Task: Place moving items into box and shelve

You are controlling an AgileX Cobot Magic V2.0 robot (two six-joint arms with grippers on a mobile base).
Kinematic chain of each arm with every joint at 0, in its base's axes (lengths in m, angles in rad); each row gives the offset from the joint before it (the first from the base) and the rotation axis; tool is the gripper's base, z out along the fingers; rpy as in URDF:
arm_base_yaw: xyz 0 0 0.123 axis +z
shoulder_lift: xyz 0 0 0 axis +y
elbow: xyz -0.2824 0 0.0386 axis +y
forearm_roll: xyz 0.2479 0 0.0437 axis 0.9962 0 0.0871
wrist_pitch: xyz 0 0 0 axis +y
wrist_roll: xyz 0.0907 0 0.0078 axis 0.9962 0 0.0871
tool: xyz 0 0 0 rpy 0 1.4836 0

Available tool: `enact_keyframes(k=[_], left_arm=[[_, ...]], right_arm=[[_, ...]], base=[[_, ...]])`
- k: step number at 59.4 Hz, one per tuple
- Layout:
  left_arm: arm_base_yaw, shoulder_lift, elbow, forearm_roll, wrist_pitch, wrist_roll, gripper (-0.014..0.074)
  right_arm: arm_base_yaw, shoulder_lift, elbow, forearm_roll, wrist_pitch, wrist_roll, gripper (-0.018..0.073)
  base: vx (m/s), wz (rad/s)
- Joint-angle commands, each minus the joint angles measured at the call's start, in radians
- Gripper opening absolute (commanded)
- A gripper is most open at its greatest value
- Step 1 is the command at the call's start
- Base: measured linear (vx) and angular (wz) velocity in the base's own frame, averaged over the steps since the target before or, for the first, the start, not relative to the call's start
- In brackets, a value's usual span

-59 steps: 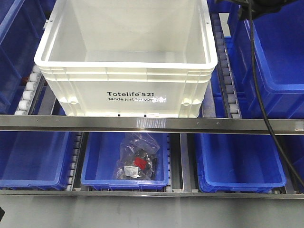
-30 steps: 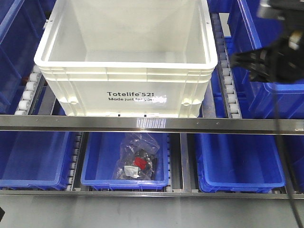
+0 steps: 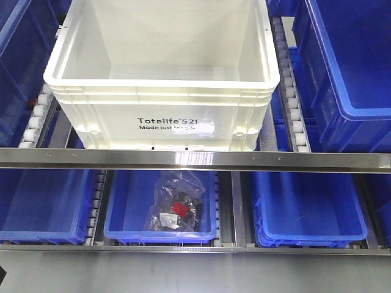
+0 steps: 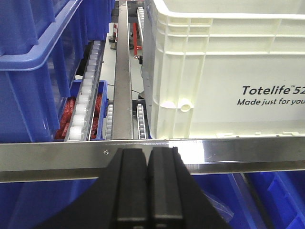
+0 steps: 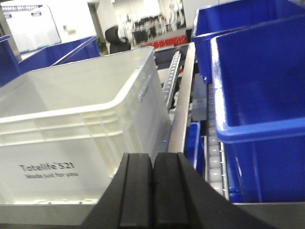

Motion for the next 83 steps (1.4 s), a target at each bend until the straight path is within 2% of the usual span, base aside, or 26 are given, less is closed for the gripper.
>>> enact_keyframes(k=[1,4,8,19,34,37,39,43,48,83], left_arm=[[0.001,-0.014,-0.009,-0.007,-0.08,-0.001,-0.0006],[0.001,-0.014,-0.009,-0.007,-0.08,-0.001,-0.0006],[0.001,-0.014,-0.009,-0.007,-0.08,-0.001,-0.0006],[0.001,-0.014,-0.009,-0.007,-0.08,-0.001,-0.0006],[0.001,-0.014,-0.009,-0.007,-0.08,-0.001,-0.0006],[0.001,-0.014,-0.009,-0.007,-0.08,-0.001,-0.0006],[0.001,-0.014,-0.009,-0.007,-0.08,-0.001,-0.0006],[0.001,-0.014,-0.009,-0.007,-0.08,-0.001,-0.0006],[0.001,-0.014,-0.009,-0.007,-0.08,-0.001,-0.0006],[0.001,-0.014,-0.009,-0.007,-0.08,-0.001,-0.0006]], right_arm=[[-0.03,-0.03,0.079,-0.018,-0.195,-0.016,-0.0008],[-0.034,-0.034,0.129,-0.021,-0.239,-0.019,-0.0008],[-0.034,-0.034,0.121,-0.043,-0.178,-0.022,-0.0008],[-0.034,-0.031,0.124,-0.096,-0.164,-0.055,-0.0008],[-0.034,-0.031,0.127,-0.082,-0.147,-0.064,-0.0008],[-0.034,-0.031,0.127,-0.049,-0.141,-0.097,-0.0008],[-0.034,-0.031,0.127,0.009,-0.134,-0.145,-0.0008],[-0.034,-0.031,0.127,0.129,-0.129,-0.287,-0.0008],[-0.034,-0.031,0.127,0.204,-0.139,-0.407,-0.0008],[-0.034,-0.031,0.127,0.193,-0.147,-0.406,-0.0008]], base=[[0.0,0.0],[0.0,0.0],[0.0,0.0],[0.0,0.0],[0.0,0.0],[0.0,0.0],[0.0,0.0],[0.0,0.0],[0.0,0.0],[0.0,0.0]])
